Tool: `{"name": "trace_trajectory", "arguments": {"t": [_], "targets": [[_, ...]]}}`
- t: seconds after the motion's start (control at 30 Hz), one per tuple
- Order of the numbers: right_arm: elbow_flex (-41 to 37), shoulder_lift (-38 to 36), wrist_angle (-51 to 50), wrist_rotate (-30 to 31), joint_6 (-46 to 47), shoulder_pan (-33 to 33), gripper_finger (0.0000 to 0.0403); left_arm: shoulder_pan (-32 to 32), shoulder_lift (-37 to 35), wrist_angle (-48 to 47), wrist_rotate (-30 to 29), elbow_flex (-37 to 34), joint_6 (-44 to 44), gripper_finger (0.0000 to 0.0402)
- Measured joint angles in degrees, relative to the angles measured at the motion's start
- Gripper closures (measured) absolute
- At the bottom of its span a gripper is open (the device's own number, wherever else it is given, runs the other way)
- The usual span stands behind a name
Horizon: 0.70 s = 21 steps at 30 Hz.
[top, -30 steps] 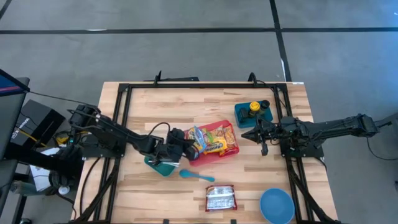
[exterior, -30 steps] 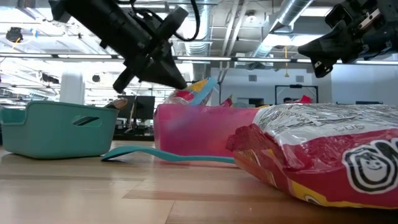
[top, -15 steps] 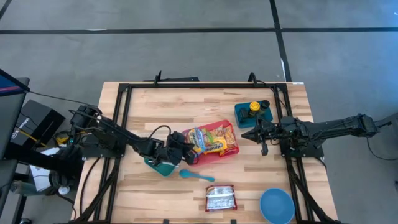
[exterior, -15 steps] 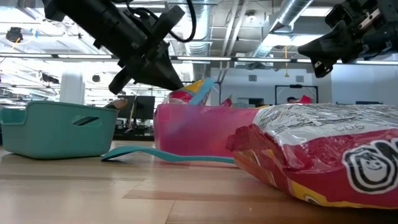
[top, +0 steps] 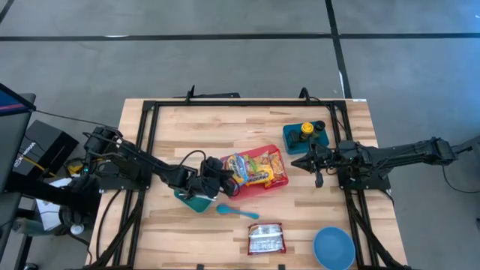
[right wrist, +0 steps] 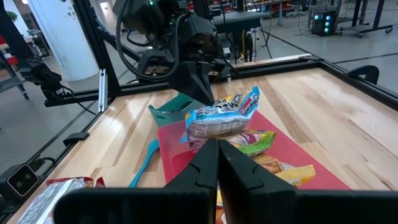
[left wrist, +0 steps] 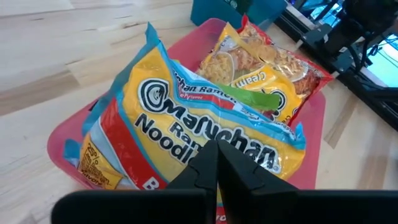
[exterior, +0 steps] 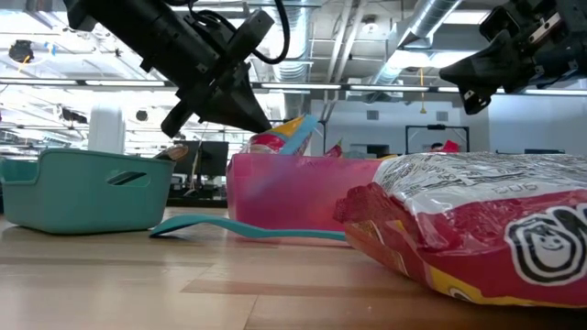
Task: Pick & Place Food Item
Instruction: Put the blue noodle pack into the red bin
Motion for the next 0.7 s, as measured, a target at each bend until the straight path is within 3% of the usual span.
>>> {"name": "trace_trajectory", "arguments": {"t": [0.7], "targets": [[0.0,0.0,0.0,0.0,0.0,0.0,0.0401,-0.8,-3.8,0.0,0.0,0.0,1.7,0.0401]]}}
